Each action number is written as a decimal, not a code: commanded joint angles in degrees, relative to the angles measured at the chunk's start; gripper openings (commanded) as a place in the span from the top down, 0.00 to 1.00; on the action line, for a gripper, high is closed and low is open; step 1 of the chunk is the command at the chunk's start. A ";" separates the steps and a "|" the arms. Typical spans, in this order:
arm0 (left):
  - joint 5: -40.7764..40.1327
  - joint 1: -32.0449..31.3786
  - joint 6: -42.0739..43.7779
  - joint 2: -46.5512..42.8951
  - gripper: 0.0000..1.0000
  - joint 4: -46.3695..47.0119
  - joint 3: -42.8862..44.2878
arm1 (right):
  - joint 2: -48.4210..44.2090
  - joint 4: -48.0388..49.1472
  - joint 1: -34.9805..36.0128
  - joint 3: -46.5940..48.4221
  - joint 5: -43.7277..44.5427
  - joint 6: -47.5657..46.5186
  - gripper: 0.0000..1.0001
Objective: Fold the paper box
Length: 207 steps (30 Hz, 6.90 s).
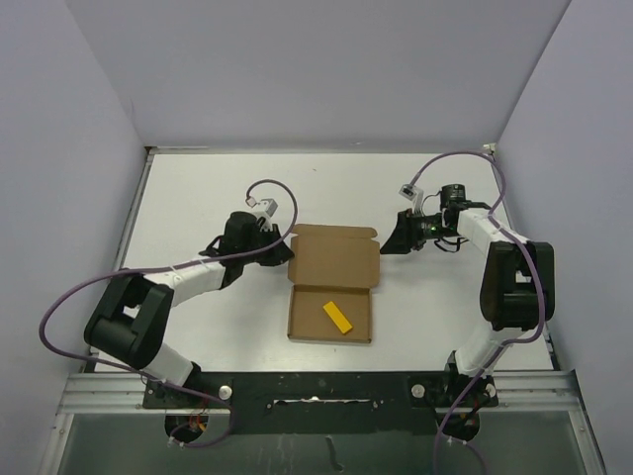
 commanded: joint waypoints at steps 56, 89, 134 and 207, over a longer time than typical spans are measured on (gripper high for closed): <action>2.11 1.83 -1.37 -15.93 0.59 0.34 -1.84 | -9.96 10.42 1.63 -3.73 1.06 3.15 1.00; -2.24 -3.83 4.83 -2.16 1.00 -6.62 12.78 | -11.94 12.53 2.27 -4.50 3.49 4.66 1.00; -34.34 -20.87 13.18 13.00 1.00 11.37 27.07 | -30.59 50.58 12.04 -24.06 50.98 15.01 1.00; -34.13 -20.69 22.93 13.43 1.00 30.29 12.62 | -22.74 65.28 14.93 -32.83 44.96 16.92 0.86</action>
